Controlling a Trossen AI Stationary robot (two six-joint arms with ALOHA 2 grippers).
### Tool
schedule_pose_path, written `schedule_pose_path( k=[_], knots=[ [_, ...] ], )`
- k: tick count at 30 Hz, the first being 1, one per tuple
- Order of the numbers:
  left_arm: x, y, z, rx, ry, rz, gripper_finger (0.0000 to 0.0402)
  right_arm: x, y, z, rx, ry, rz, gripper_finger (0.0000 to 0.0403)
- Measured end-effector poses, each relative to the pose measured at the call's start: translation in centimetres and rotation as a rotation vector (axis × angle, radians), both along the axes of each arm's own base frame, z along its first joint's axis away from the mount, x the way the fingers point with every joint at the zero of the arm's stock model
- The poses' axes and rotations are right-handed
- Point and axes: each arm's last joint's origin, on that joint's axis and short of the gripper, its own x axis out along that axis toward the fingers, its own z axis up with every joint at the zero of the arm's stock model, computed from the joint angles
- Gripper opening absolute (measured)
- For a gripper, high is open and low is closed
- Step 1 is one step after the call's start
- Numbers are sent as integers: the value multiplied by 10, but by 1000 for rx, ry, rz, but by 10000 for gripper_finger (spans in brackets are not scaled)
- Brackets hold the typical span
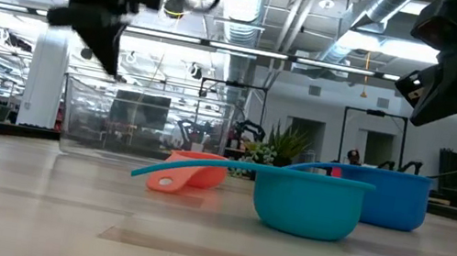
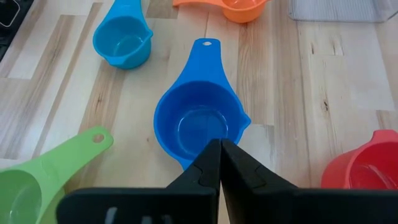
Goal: Nest measuring cups in basket
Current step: Stack the blue measuring cup on top of the red measuring cup
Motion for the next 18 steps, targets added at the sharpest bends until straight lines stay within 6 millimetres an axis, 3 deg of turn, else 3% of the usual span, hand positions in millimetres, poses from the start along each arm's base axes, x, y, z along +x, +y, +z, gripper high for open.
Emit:
schedule_pose_path(
  k=[4, 7, 13, 18],
  knots=[
    [3, -11, 31, -23, -69, -6, 0, 0, 0, 0, 0, -1, -1, 31],
    [0, -27, 44, -146, -81, -33, 0, 0, 0, 0, 4, 3, -5, 31],
    [-13, -60, 45, -367, -18, -75, 0, 3, 0, 2, -8, -38, -27, 31],
    [-22, -78, 44, -419, 14, -86, 0, 14, -8, 20, -213, -292, -313, 31]
  ],
)
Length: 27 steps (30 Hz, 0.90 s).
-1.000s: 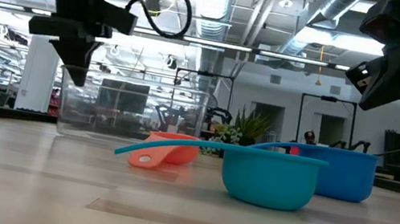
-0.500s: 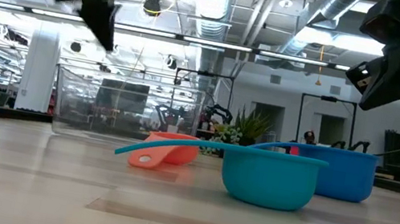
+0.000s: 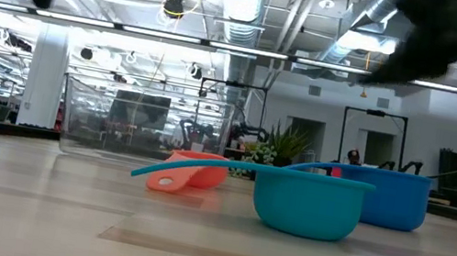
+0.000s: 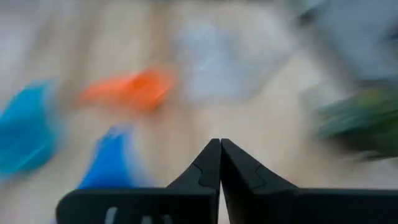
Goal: Nest measuring cups in basket
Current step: Stack the blue measuring cup on top of the red measuring cup
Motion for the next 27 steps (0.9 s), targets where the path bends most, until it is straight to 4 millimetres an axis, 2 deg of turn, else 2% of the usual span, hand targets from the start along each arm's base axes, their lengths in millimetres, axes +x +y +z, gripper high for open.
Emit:
schedule_pose_path(
  k=[3, 5, 8, 11, 14, 19, 23, 27],
  knots=[
    [-2, -7, -8, -4, -19, -17, 0, 5, -5, 15, -137, -144, -158, 31],
    [-2, -10, -20, -79, 0, -26, 0, 7, -8, 21, -197, -186, -184, 31],
    [2, -14, -45, -245, 5, -90, 0, 8, -10, 23, -236, -185, -171, 31],
    [9, -12, -66, -318, -82, -186, 0, 6, -10, 17, -229, -130, -160, 31],
    [16, -7, -78, -326, -184, -216, 0, 2, -9, 5, -110, -36, -101, 31],
    [27, 4, -83, -298, -311, -172, 0, -6, -5, -13, 193, 138, -4, 31],
    [30, 12, -83, -241, -333, -133, 0, -3, 3, -17, 230, 156, 49, 31],
    [32, 17, -83, -165, -360, -117, 0, 11, 8, -21, 243, 193, 28, 31]
  ],
)
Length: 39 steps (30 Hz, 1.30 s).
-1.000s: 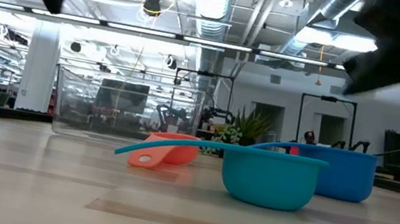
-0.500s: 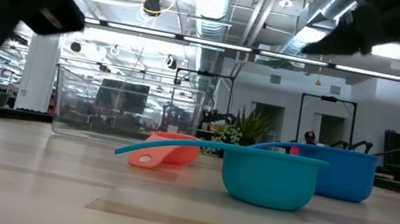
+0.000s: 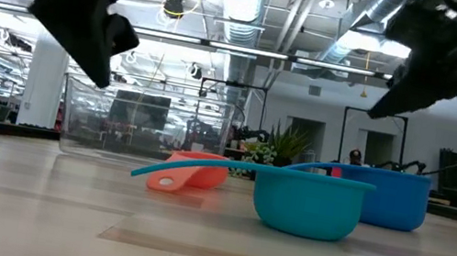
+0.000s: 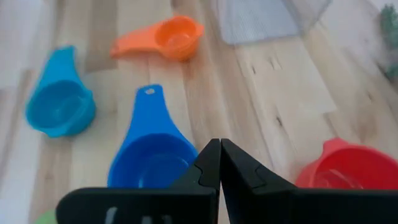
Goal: Nest measuring cups in basket
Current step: Stack the blue measuring cup on top of the red measuring cup
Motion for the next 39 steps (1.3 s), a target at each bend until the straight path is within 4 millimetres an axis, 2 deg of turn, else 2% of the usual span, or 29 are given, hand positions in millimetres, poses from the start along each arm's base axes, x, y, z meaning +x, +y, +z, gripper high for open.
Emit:
schedule_pose_path(
  k=[3, 6, 9, 12, 15, 19, 23, 26, 33, 36, 39],
  knots=[
    [1, 1, 0, 30, -12, 24, 0, 18, 2, 11, -12, 73, -40, 31],
    [1, 1, 0, 35, -14, 27, 0, 35, 2, 16, -49, 230, -53, 31],
    [0, 0, 0, 35, -15, 23, 0, 50, 2, 13, -99, 386, 17, 31],
    [-1, -2, 0, 35, -17, 12, 0, 62, 5, 2, -116, 509, 146, 31],
    [-2, -6, 0, 35, -16, 0, 0, 75, 10, -2, -98, 572, 187, 30],
    [-4, -9, 0, 36, -14, -15, 0, 91, 16, 13, -116, 553, 213, 20],
    [-4, -10, 0, 61, -21, -6, 0, 97, 22, 34, -133, 492, 256, 12],
    [-4, -9, 0, 92, -31, 16, 0, 93, 26, 44, -130, 460, 271, 19],
    [-5, -8, 0, 121, -35, 47, 0, 81, 33, 42, -139, 550, 303, 39],
    [-5, -8, 0, 121, -35, 47, 0, 81, 33, 42, -107, 554, 254, 37],
    [-5, -8, 0, 121, -36, 47, 0, 80, 33, 42, -93, 566, 275, 43]
  ],
)
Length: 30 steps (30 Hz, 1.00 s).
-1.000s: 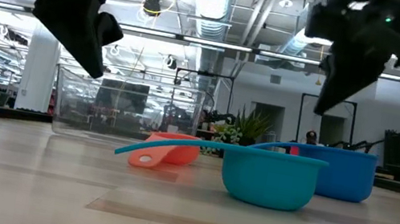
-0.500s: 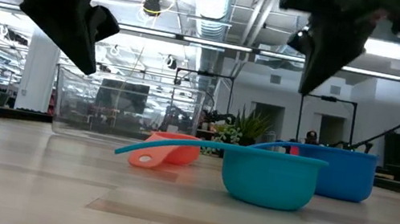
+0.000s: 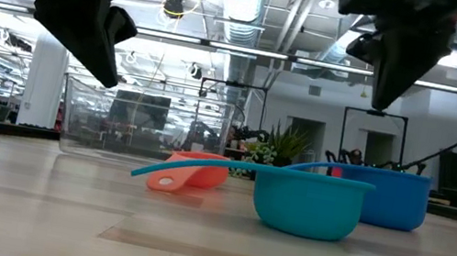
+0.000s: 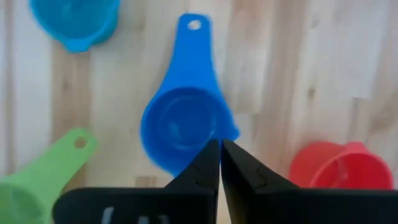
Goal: Nest measuring cups in basket
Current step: Stack the blue measuring cup on top of the red measuring cup
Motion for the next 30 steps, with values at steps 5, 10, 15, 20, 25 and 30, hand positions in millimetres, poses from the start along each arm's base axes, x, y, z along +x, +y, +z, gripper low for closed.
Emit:
schedule_pose_path(
  k=[5, 10, 15, 20, 25, 30],
  knots=[
    [0, 0, 0, 20, -6, -4, 0, -2, -1, -1, 25, 32, 6, 83],
    [1, 0, 0, 21, -11, -3, 0, 1, -6, -1, 20, 16, -14, 145],
    [1, 1, 1, 24, -18, 17, 0, 9, -14, -10, 7, 34, -49, 203],
    [1, 2, 1, 35, -28, 47, 0, 19, -20, -30, -11, 93, -71, 226],
    [1, 2, 1, 35, -29, 47, 0, 29, -25, -52, -36, 165, -33, 221],
    [1, 2, 1, 35, -30, 47, 0, 35, -28, -73, -53, 235, -7, 209]
  ],
)
